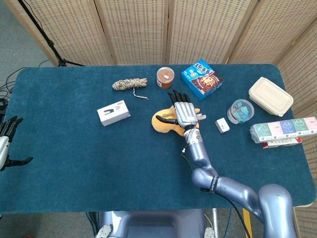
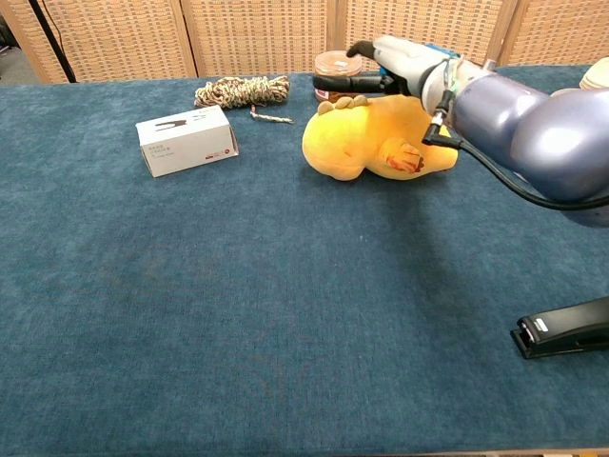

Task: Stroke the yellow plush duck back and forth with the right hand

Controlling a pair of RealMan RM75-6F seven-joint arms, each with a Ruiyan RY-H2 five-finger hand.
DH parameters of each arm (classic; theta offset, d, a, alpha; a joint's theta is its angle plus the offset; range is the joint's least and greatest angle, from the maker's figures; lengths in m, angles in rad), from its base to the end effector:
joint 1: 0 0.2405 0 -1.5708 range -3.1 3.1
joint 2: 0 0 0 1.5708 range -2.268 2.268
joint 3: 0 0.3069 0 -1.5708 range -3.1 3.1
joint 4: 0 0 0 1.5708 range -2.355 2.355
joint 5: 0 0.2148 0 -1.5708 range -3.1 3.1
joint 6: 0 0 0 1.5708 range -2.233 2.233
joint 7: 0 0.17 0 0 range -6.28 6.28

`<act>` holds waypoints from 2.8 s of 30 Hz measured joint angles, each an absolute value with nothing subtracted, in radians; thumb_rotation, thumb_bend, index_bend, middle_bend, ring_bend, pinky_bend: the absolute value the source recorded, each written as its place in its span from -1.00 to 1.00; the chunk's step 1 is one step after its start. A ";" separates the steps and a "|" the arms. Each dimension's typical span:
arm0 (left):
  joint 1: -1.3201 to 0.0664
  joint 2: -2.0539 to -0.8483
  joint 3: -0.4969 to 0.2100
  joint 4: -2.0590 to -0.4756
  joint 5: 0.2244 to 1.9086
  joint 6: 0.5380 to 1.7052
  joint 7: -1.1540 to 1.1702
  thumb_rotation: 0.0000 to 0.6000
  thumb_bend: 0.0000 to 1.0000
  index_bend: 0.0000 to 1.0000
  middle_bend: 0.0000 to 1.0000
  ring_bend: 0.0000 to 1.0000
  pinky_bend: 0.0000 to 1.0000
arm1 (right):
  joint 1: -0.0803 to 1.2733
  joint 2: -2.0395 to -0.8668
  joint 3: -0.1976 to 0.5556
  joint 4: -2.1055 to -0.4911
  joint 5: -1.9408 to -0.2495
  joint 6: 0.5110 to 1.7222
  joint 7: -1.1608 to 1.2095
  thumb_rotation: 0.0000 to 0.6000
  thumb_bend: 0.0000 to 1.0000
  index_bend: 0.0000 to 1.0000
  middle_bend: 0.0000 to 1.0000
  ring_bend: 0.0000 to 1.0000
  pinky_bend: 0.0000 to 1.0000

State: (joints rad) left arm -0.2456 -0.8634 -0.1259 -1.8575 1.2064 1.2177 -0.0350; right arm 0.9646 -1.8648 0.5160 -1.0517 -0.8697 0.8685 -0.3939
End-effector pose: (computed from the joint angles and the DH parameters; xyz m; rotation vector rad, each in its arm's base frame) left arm -0.3273 0.2705 0.2293 -1.3337 -1.1070 -0.8317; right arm -0.1000 -0.5038 -0.0694 1.5629 -1.0975 1.0586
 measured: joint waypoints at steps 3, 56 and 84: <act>-0.246 -0.862 -0.127 -1.854 1.208 1.216 -0.043 1.00 -1.00 -1.00 -1.00 -1.00 -1.00 | 0.998 -1.868 0.508 -1.064 -0.894 0.887 -0.408 -0.70 -1.00 -1.00 -1.00 -1.00 -1.00; -0.260 -0.877 -0.123 -1.865 1.197 1.213 0.007 1.00 -1.00 -1.00 -1.00 -1.00 -1.00 | 0.921 -1.900 0.463 -0.874 -0.896 0.780 -0.193 -0.71 -1.00 -1.00 -1.00 -1.00 -1.00; -0.251 -0.861 -0.121 -1.853 1.216 1.213 -0.046 1.00 -1.00 -1.00 -1.00 -1.00 -1.00 | 1.051 -2.076 0.357 -0.751 -1.103 0.933 -0.361 -1.00 -1.00 -1.00 -1.00 -1.00 -1.00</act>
